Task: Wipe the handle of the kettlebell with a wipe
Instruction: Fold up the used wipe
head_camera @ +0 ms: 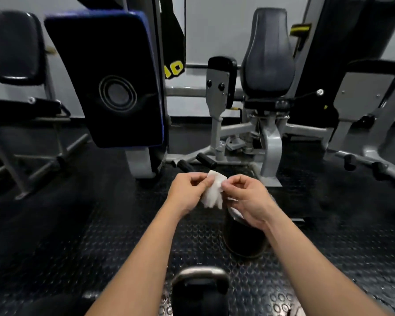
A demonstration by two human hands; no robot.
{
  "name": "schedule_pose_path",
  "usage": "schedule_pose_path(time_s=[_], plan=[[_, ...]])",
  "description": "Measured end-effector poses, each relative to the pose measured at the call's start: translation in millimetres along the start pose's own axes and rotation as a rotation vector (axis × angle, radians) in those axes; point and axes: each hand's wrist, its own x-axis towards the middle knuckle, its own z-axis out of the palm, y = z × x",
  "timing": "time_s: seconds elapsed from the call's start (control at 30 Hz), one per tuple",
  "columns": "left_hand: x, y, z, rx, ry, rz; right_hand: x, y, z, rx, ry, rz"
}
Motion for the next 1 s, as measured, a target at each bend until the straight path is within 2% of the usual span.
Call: schedule_pose_path(time_s=[0.1,0.23,0.37,0.4,0.47,0.53,0.67,0.8,0.9,1.0], plan=[[3,25,-6,-0.067,-0.013,-0.009,-3,-21,8,0.065,-0.073,-0.008],[-3,59,1,-0.111,-0.007,-0.041,-14,-38,23,-0.068,-0.035,-0.033],[-11,87,9,-0.045,0.190,-0.011,-16,-52,30,-0.223,0.139,-0.093],[-12,89,7,-0.060,0.184,-0.003,-16,-56,30,-0.308,0.196,-0.130],[-16,92,3,-0.110,0.065,0.020,-13,-64,27,-0.471,0.270,-0.197],[-16,91,-4,-0.105,-0.013,0.062,-13,-72,27,-0.580,0.236,-0.225],[-15,85,-30,-0.059,0.011,0.048,-15,-86,18,-0.709,0.127,-0.159],[-10,90,-62,0.143,-0.037,0.040,-19,-110,4,-0.802,0.051,-0.076],[3,90,-65,0.152,-0.083,0.002,-10,-113,9,-0.659,0.008,-0.042],[22,81,-61,0.196,-0.070,-0.036,-1,-111,1,-0.485,0.037,-0.021]])
